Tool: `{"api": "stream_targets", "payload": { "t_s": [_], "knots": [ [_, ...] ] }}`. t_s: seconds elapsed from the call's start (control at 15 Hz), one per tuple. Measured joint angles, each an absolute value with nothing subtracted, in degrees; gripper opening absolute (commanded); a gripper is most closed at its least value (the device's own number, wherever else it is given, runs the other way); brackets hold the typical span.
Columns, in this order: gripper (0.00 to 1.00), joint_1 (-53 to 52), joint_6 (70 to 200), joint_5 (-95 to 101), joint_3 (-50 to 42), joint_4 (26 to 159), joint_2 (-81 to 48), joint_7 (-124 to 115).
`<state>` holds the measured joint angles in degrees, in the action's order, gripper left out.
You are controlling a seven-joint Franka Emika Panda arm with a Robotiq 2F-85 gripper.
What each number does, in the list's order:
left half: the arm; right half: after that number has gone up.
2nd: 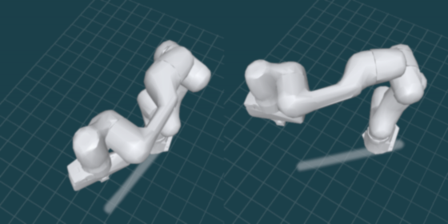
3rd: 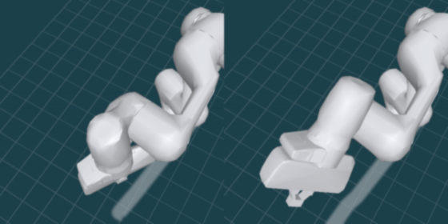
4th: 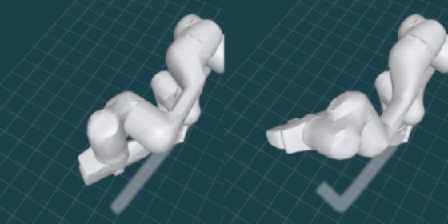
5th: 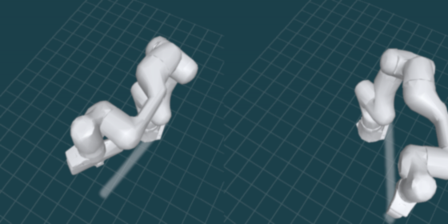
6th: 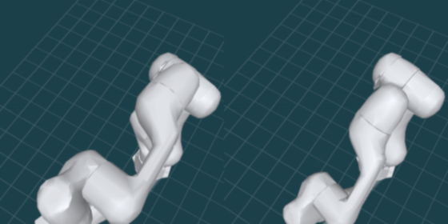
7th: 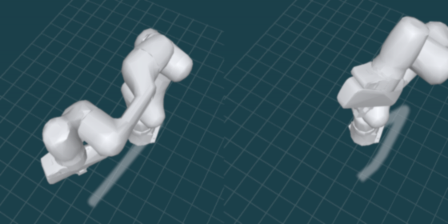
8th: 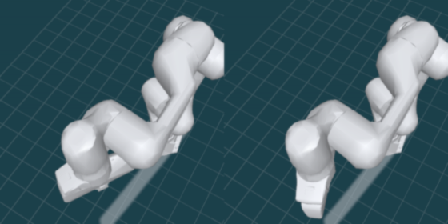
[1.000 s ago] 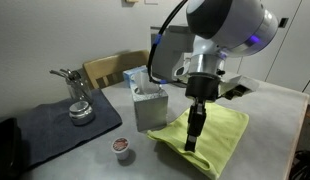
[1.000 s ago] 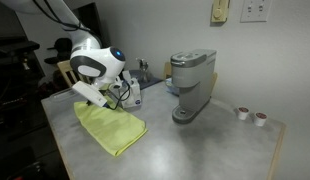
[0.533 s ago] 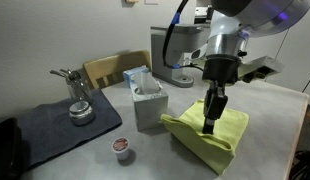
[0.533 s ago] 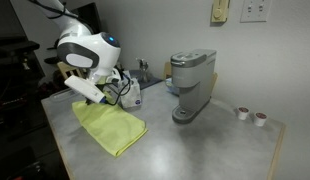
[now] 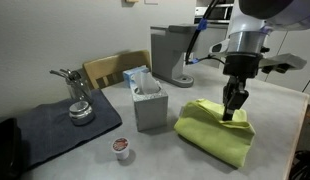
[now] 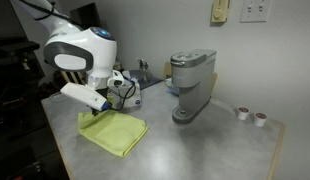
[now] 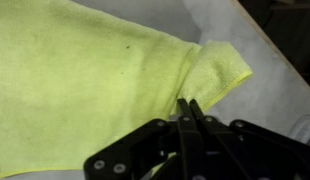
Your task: Fold the towel
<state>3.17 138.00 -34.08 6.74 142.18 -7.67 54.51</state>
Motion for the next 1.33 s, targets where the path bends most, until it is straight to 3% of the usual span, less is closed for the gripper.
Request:
{"api": "stream_targets", "payload": {
  "t_s": [1.33],
  "knots": [
    [0.01, -0.01, 169.22, -21.49, 4.26, 150.08, -7.26, 28.51]
  ]
}}
